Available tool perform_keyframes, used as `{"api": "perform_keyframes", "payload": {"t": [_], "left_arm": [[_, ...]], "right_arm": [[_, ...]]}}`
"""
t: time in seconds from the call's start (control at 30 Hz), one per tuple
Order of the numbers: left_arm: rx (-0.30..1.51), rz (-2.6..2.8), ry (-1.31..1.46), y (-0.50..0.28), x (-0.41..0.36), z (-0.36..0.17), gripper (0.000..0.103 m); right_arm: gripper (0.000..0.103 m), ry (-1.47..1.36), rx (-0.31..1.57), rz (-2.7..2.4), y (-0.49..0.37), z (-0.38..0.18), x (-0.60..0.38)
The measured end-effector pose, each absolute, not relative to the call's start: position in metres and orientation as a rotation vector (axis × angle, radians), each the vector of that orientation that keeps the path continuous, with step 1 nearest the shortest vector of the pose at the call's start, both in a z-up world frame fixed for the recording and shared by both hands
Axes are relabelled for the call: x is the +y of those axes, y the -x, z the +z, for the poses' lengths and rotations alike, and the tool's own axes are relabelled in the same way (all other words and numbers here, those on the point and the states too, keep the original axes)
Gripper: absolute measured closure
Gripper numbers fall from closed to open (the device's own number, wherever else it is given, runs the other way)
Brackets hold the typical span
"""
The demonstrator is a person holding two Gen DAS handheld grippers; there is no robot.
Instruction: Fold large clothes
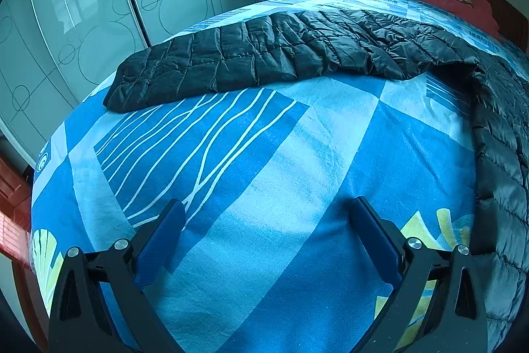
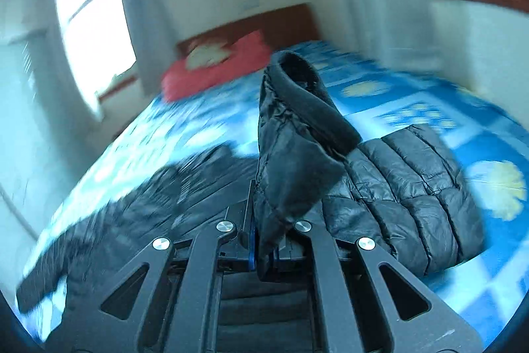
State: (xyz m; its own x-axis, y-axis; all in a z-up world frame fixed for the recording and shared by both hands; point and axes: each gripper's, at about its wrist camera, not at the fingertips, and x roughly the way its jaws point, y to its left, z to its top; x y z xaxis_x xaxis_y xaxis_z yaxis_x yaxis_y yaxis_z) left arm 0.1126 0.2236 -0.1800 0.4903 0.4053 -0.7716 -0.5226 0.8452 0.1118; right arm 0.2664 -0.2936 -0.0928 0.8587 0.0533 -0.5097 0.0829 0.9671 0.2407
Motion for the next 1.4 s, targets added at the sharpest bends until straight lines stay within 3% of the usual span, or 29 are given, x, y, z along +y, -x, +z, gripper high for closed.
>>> {"api": "perform_keyframes", "payload": {"t": [0.37,0.77,0.87,0.9,0.93,1.0,1.1,1.17,1.23,1.3,1.4], "left_arm": [[0.889,0.561,0.153,-0.113,0.225,-0.181,0.004],[0.888,0.560,0.154,-0.113,0.225,-0.181,0.004],[0.888,0.560,0.155,-0.113,0.225,-0.181,0.004],[0.888,0.560,0.154,-0.113,0.225,-0.181,0.004],[0.888,0.560,0.154,-0.113,0.225,-0.181,0.004],[0.888,0.560,0.154,-0.113,0.225,-0.181,0.004],[0.888,0.560,0.154,-0.113,0.225,-0.181,0.004],[0.888,0.560,0.154,-0.113,0.225,-0.181,0.004],[0.888,0.560,0.155,-0.113,0.225,-0.181,0.004],[0.888,0.560,0.155,-0.113,0.225,-0.181,0.004],[0.888,0.561,0.153,-0.113,0.225,-0.181,0.004]], "right_arm": [[0.097,-0.066,0.702,0.223,-0.310,-0.135,-0.100],[0.095,0.098,0.865,0.303,-0.333,-0.180,-0.025],[0.089,0.099,0.875,0.326,-0.329,-0.181,-0.024],[0.082,0.086,0.871,0.348,-0.326,-0.178,-0.024],[0.064,0.068,0.871,0.374,-0.322,-0.175,-0.025],[0.045,0.025,0.858,0.448,-0.305,-0.165,-0.029],[0.046,0.046,0.816,0.521,-0.275,-0.146,-0.031],[0.051,0.034,0.779,0.535,-0.256,-0.132,-0.048],[0.069,0.015,0.766,0.508,-0.247,-0.122,-0.075],[0.076,-0.033,0.751,0.419,-0.245,-0.114,-0.122],[0.076,-0.117,0.739,0.189,-0.257,-0.109,-0.219]]}}
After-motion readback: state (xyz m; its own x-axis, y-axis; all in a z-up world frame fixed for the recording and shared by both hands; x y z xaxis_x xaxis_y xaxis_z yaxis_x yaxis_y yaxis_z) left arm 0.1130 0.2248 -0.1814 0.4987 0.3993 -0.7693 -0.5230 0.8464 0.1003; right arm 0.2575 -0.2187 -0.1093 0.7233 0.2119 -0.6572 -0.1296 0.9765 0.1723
